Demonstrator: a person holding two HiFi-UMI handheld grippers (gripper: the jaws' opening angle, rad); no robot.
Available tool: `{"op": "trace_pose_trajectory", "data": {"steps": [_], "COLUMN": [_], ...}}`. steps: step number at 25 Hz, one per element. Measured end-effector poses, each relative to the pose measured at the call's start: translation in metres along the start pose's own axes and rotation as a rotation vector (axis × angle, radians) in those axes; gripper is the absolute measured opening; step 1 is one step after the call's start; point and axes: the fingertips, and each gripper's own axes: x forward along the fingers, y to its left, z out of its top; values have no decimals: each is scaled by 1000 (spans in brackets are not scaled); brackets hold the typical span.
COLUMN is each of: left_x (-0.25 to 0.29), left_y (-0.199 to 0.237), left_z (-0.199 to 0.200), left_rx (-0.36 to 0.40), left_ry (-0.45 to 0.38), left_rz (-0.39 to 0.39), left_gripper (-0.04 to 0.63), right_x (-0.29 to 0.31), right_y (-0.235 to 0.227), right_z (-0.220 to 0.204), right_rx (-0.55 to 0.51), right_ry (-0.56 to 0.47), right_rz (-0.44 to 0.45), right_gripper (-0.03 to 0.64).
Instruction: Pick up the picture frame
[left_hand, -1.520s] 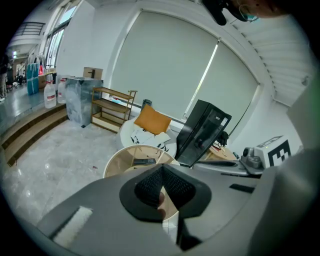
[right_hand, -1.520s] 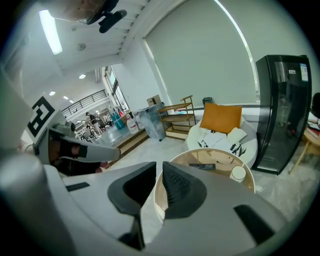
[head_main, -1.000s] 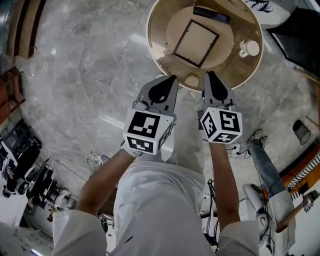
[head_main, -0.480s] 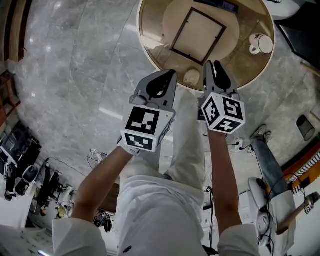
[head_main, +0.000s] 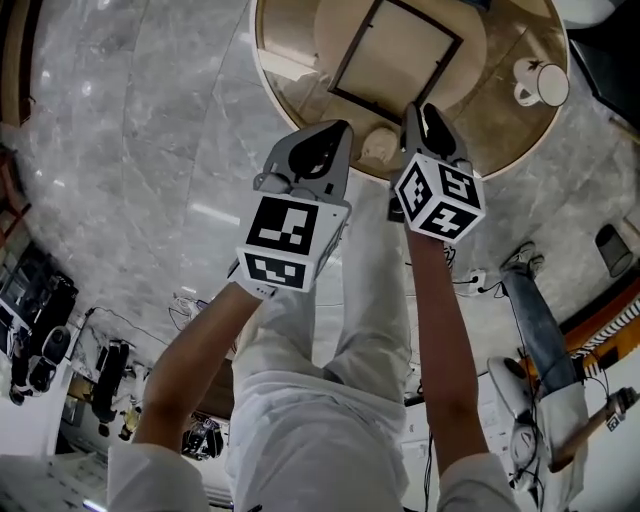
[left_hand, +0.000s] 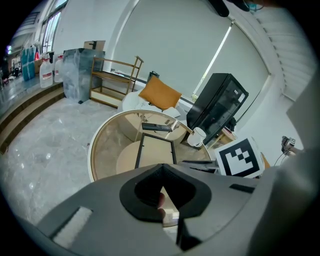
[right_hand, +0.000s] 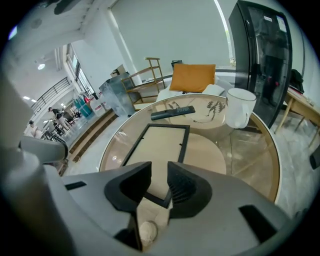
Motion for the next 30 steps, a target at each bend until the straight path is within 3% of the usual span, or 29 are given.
{"op": "trace_pose_trajectory", "data": {"steps": [15, 30], "left_x": [29, 22], "left_y": [8, 6], "left_z": [-23, -25], "left_rx": [-23, -27], "left_ry": [17, 18], "left_rz": [16, 21], "left_gripper": [-8, -8], "right_x": [39, 42], "right_y": [-35, -37], "right_z": [-29, -37], "right_rx": [52, 187], "right_ry": [62, 85], "right_rz": [-101, -112], "right_gripper": [72, 81]}}
